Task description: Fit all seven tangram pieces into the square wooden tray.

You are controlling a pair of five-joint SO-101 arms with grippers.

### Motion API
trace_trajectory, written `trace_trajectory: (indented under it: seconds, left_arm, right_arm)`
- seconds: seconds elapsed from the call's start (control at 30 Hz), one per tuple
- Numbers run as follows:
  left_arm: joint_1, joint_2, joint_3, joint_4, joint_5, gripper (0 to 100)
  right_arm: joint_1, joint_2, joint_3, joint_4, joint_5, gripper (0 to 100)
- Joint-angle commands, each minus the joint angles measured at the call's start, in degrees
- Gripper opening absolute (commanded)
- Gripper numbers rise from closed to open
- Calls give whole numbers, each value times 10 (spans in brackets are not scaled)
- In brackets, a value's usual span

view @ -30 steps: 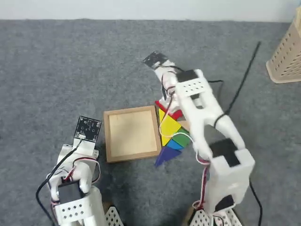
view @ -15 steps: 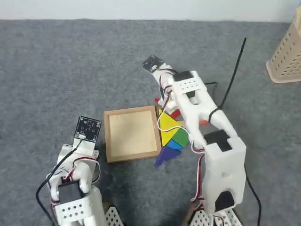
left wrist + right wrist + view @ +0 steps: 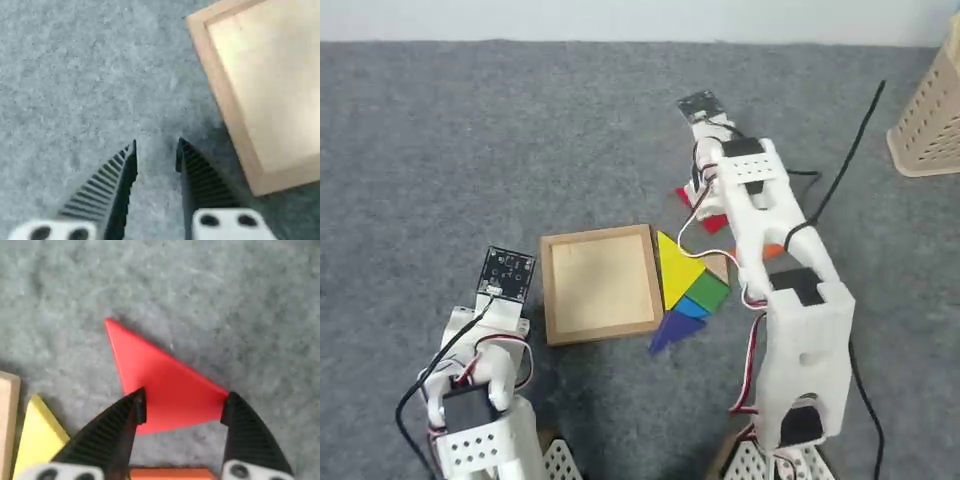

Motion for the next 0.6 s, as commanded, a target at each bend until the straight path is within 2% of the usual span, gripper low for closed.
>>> trace_trajectory:
  seconds: [0.0, 0.13, 0.2, 0.37, 0.57]
  left_arm:
    - [-1, -13, -7, 2, 4, 121]
    - [-1, -13, -7, 2, 4, 121]
    - [-1, -13, -7, 2, 4, 121]
    - [-1, -13, -7, 2, 4, 121]
    - [-1, -13, -7, 2, 4, 121]
  right_arm:
    - [-21, -63, -21, 28, 89, 236]
    - [-30, -91, -20, 87, 260, 238]
    - [-26, -91, -20, 104, 310, 269]
    - [-24, -73, -21, 98, 360, 395]
    - [-8, -4, -23, 62, 384, 411]
